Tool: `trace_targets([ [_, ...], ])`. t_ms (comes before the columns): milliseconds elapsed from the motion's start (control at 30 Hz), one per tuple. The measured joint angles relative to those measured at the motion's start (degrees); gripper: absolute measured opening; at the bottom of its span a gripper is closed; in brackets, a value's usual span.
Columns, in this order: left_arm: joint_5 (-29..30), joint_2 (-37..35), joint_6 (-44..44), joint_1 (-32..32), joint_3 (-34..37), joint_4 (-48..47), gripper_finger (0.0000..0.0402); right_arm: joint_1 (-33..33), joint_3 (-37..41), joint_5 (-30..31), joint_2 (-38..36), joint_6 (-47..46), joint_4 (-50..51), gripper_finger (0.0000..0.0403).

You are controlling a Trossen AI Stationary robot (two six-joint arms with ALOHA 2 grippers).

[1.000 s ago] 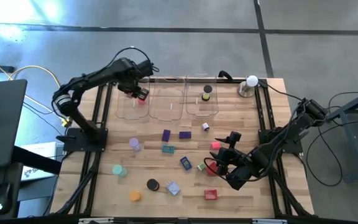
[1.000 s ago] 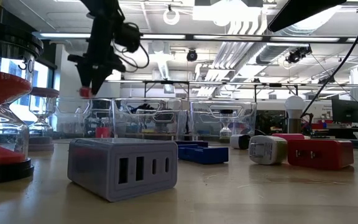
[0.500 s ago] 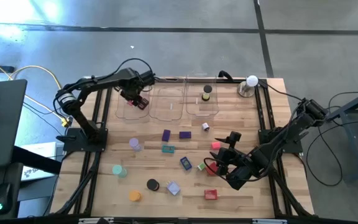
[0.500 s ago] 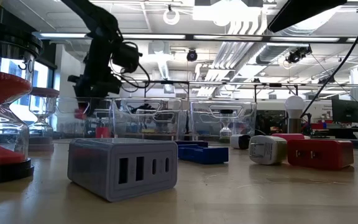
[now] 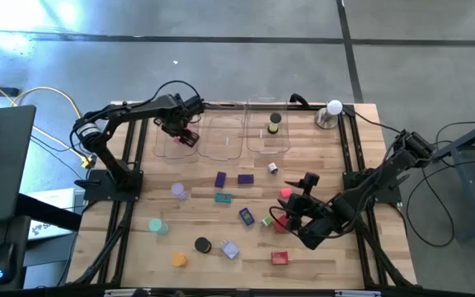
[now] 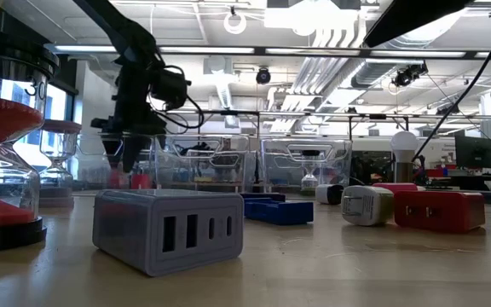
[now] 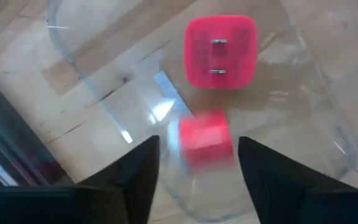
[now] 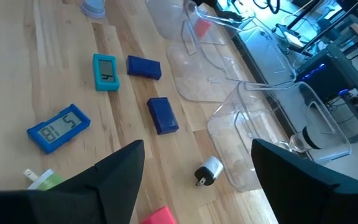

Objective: Pick & Place Office items
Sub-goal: Put the pink white charger adapter into the left transparent bin, then put the right purple hourglass into the right transparent bin

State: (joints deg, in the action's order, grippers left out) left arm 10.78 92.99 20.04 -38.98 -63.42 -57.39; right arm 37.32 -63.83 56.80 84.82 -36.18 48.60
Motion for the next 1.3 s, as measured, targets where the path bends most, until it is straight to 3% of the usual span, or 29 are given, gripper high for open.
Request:
trace_targets([
  [233, 0.03, 0.0, 0.39, 0.58, -0.01, 0.83, 0.0241, -0.38, 0.0, -0.18, 0.0, 0.02, 0.0, 0.0286],
  [533, -0.03, -0.32, 2.55, 0.67, -4.54, -7.64, 0.0244, -0.38, 0.0, 2.36, 0.0, 0.45, -0.02, 0.0286],
  [833, -0.48, -8.4, 3.94, 3.84, -7.05, -7.87, 0.0244, -0.35, 0.0, 1.17, -0.56, 1.96, 1.81, 0.0286],
  [1067, -0.47, -18.69, 7.71, 9.64, -7.45, -6.4, 0.0245, -0.33, 0.0, -4.79, -6.58, 0.94, 2.58, 0.0286],
  [1300, 0.71, -24.46, 9.58, 21.64, -7.34, -4.5, 0.0245, -0.33, 0.0, -10.62, -11.22, 2.21, 2.14, 0.0286],
])
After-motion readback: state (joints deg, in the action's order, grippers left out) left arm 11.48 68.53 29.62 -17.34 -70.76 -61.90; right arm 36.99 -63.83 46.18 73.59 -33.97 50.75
